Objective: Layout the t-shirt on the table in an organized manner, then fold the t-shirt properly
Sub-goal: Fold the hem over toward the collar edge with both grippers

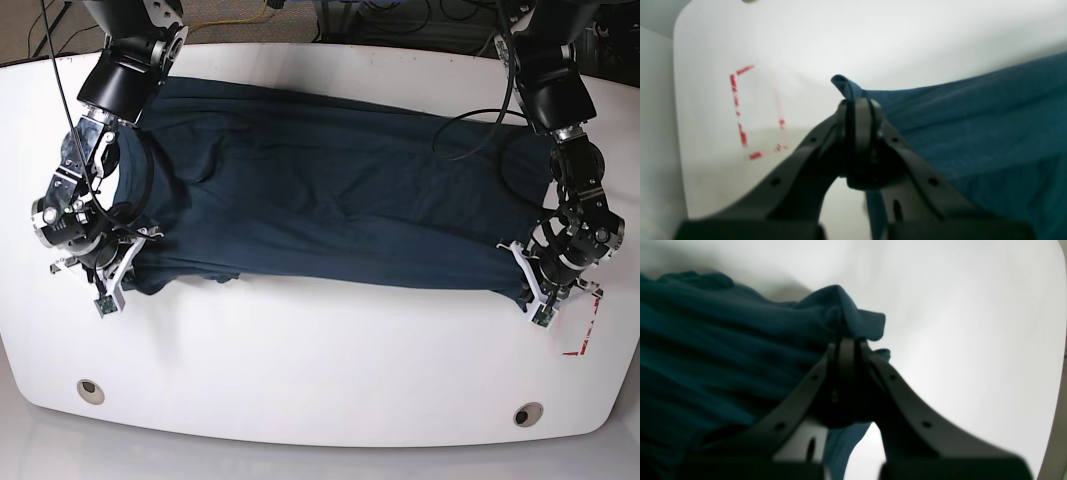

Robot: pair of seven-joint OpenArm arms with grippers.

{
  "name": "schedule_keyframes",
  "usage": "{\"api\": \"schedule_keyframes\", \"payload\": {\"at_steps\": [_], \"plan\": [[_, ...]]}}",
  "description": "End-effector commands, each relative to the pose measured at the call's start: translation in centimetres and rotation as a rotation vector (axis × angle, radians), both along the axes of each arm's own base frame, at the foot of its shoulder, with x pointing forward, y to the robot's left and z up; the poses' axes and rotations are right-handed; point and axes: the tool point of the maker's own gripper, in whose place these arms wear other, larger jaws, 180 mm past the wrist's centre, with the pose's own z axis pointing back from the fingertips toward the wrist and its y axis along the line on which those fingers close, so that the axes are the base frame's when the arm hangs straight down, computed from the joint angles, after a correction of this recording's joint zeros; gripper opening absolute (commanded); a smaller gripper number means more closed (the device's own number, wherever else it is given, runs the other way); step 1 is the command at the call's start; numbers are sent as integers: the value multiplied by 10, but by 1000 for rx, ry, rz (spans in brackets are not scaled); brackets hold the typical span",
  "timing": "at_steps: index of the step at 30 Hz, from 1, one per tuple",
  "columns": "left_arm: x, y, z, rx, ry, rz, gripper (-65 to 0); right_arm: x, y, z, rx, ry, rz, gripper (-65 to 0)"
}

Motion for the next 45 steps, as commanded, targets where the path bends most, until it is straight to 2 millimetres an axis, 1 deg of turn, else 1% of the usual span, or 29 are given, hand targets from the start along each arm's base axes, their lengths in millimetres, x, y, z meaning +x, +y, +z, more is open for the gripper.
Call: {"api": "schedule_keyframes", "payload": {"at_steps": [1,2,3,4,6,10,12,17,19,21,25,32,36,40,43,44,45], "plan": [[-2,9,6,25,-16,16,-650,-7,-8,18,-24,-41,-15,-647],[-4,9,4,25,-11,16,-650,-9,-8,18,-23,-39,-16,-647],[-10,12,-2,23,3,24,-650,-17,-6,16,-20,-31,-14,-647],[-12,14,-5,21,9,32,-650,-21,-4,15,-17,-28,-9,-647],[-20,22,-11,16,23,56,-650,-30,0,14,-9,-29,-1,-647],[-31,34,-17,8,36,95,-650,-48,-1,11,-5,-26,-9,-647],[-35,38,-20,5,42,106,-650,-55,3,8,7,-20,-7,-647],[-45,43,-29,5,67,118,-650,-76,2,-3,20,13,-19,-645],[-46,49,-27,20,67,121,-650,-80,2,-7,22,26,-19,-645],[-50,52,-30,31,79,120,-650,-86,3,-12,27,42,-18,-645],[-52,53,-32,35,87,119,-650,-102,5,-25,40,87,-16,-644],[-56,54,-35,38,98,119,-650,-122,11,-42,70,142,-9,-644],[-65,54,-44,40,124,119,-650,-131,15,-49,78,166,-14,-642],[-68,54,-47,40,132,119,-649,-135,17,-53,87,178,-16,-640],[-68,54,-47,41,135,120,-601,-140,19,-57,94,192,-18,-580],[-69,54,-48,41,136,120,-568,-141,19,-58,96,193,-20,-530],[-70,54,-48,41,138,120,-540,-141,19,-58,96,193,-20,-495]]}}
